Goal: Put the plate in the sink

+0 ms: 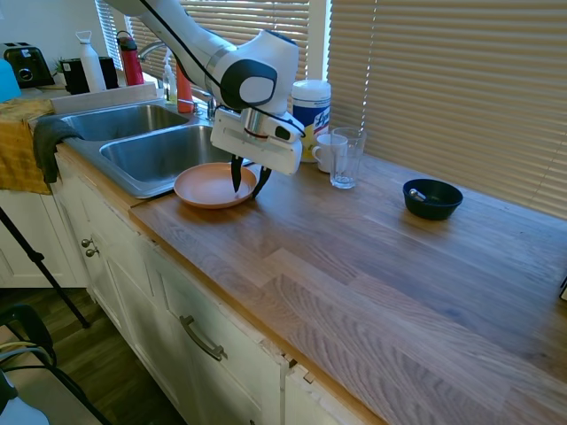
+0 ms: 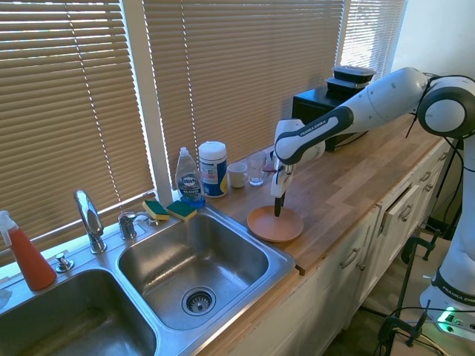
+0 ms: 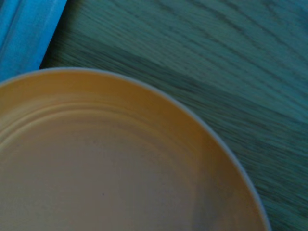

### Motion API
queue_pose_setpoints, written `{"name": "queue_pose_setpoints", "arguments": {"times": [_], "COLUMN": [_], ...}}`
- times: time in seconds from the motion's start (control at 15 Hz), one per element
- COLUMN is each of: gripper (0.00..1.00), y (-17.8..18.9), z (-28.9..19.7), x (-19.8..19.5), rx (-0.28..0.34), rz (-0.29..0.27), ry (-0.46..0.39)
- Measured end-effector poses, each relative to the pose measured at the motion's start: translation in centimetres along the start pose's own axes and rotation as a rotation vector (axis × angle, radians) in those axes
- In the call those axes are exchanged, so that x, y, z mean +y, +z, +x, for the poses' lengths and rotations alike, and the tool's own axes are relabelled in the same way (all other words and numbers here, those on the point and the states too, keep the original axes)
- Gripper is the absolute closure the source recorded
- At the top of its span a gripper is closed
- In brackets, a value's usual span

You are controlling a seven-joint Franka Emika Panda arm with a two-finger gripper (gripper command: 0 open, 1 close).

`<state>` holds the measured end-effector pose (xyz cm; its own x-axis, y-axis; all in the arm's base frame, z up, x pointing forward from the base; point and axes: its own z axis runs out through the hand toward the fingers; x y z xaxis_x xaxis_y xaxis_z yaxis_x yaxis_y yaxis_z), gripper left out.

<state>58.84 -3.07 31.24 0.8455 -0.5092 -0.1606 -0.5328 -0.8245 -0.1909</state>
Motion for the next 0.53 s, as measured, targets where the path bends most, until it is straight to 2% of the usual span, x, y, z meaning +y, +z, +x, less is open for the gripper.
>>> {"name": "queue_pose_setpoints", "arguments": {"times": [0.53], "gripper": [1.0], "y": [0.1], "z": [1.3], "x": [0.1], "rx": [-0.045], "rz": [0.057], "ry": [-0.016]}}
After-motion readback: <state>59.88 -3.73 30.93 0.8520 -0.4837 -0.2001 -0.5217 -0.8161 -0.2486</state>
